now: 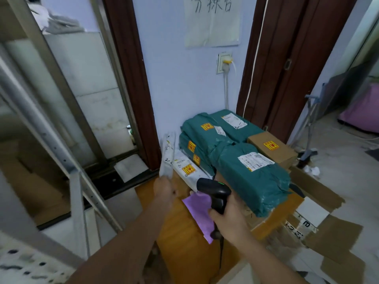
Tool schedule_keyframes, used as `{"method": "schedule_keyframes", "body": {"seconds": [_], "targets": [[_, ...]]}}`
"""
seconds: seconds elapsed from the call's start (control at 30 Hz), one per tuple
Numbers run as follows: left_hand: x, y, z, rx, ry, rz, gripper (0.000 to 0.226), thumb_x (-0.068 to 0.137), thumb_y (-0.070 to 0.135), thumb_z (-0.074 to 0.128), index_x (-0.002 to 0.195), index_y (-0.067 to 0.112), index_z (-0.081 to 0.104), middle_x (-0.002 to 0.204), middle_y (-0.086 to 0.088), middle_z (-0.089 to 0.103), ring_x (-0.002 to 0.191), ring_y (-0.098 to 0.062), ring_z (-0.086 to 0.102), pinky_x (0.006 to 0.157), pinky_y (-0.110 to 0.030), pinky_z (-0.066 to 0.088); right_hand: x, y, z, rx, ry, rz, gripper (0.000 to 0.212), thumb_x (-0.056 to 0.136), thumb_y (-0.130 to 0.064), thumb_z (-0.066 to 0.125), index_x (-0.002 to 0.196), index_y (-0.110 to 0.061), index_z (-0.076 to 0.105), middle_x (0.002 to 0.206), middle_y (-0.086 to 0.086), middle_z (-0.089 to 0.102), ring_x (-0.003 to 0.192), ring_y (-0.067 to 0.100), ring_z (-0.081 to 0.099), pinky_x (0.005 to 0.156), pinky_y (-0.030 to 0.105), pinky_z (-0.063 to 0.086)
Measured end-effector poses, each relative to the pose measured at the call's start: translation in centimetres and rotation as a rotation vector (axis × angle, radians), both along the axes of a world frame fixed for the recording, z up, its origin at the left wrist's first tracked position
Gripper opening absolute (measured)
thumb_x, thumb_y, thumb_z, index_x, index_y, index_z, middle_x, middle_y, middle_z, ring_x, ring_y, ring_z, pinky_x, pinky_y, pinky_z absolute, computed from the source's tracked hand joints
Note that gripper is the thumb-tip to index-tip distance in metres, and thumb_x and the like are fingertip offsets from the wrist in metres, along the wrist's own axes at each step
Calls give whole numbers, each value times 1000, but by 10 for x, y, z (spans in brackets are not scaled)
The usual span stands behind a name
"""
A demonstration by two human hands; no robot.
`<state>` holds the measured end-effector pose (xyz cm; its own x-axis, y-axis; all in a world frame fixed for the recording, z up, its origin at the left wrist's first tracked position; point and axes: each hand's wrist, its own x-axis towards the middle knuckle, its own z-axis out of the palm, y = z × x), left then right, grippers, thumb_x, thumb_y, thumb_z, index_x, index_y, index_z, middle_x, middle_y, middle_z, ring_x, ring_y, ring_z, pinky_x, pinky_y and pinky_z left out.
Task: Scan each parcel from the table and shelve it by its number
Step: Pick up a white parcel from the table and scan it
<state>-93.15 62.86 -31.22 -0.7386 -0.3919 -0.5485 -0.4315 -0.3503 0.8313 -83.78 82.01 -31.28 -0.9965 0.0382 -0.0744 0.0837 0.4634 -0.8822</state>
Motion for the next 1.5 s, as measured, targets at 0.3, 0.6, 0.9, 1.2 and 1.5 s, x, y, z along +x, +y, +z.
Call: {"method": "schedule_keyframes", "body": {"seconds": [0.3,0.6,0.9,1.2,1.5], "targets": [[109,-24,54,449,79,-41,16,103,8,44,101,16,58,62,2,50,45,-8,30,47,-22,31,3,-39,92,-533,-84,-66,32,79,-26,83,103,-22,62,73,1,70,61,17,66,62,35,55],[180,-4,62,553,142,-322,18,83,9,51,97,17,58,67,-2,47,44,-12,30,44,-24,29,26,-53,145,-820,-192,90,21,88,-15,74,107,-14,65,93,11,76,87,30,73,76,48,61],[160,-15,82,237,235,-808,59,83,23,68,140,18,58,130,-16,72,121,-36,68,111,-56,50,41,-25,149,-672,-93,29,29,82,-15,79,109,-16,67,97,5,76,90,20,73,80,34,56],[144,19,112,72,413,-855,35,103,19,64,138,13,65,126,-12,75,121,-28,70,113,-51,49,61,-16,151,-539,-74,150,48,73,-24,87,116,-18,66,107,5,76,104,21,72,100,43,54],[123,29,105,94,433,-693,36,103,23,65,138,14,64,122,-14,76,113,-33,74,100,-50,58,75,-11,159,-435,148,-250,32,80,-17,82,103,-12,61,80,11,72,64,20,69,52,24,55]]}}
